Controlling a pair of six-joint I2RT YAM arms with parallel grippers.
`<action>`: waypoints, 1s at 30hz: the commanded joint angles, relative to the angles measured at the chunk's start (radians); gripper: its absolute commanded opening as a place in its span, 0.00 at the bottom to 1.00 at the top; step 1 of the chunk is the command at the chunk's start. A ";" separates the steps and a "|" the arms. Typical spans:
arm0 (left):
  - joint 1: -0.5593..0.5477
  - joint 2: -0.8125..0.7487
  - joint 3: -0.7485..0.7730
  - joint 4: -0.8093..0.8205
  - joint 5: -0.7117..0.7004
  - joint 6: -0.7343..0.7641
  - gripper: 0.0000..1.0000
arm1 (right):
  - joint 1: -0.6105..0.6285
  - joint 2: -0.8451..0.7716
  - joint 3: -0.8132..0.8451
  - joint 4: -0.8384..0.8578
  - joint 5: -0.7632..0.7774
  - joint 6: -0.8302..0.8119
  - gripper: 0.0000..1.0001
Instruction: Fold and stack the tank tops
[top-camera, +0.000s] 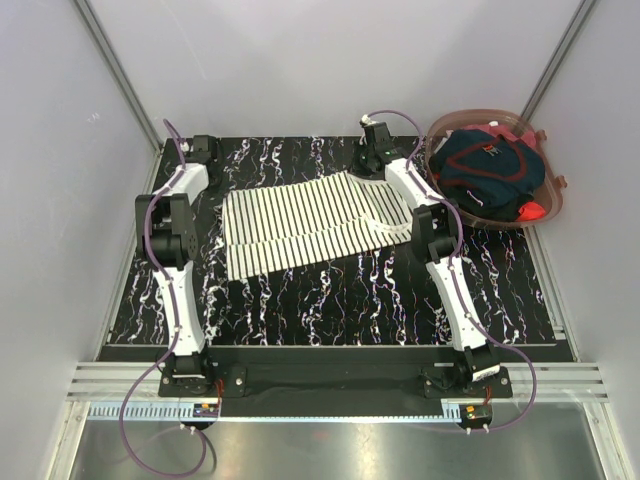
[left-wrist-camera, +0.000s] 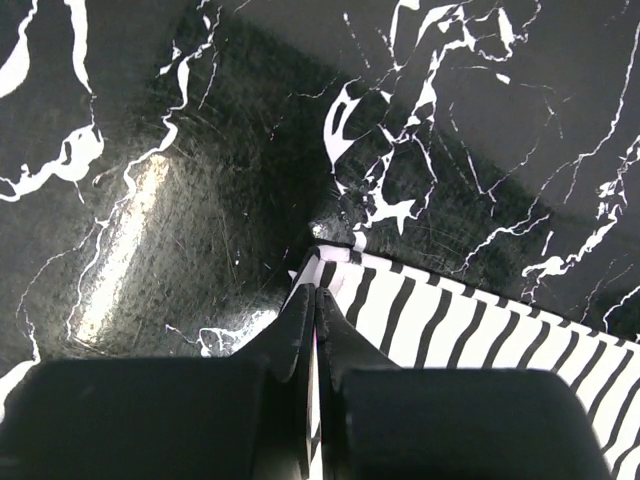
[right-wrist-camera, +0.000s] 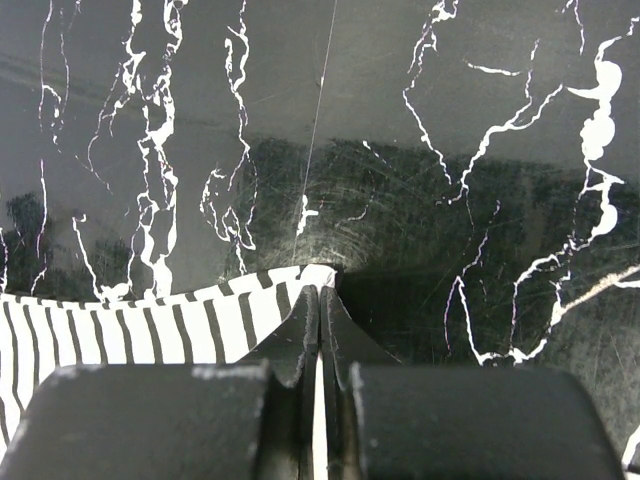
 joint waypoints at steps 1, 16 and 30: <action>0.000 -0.020 0.041 0.010 0.006 0.012 0.00 | -0.003 -0.060 -0.020 0.053 -0.009 0.001 0.00; -0.060 -0.210 -0.122 0.154 -0.118 0.088 0.00 | -0.006 -0.206 -0.221 0.193 0.026 -0.017 0.00; -0.072 -0.273 -0.228 0.210 -0.118 0.085 0.00 | -0.006 -0.327 -0.371 0.306 0.057 -0.051 0.00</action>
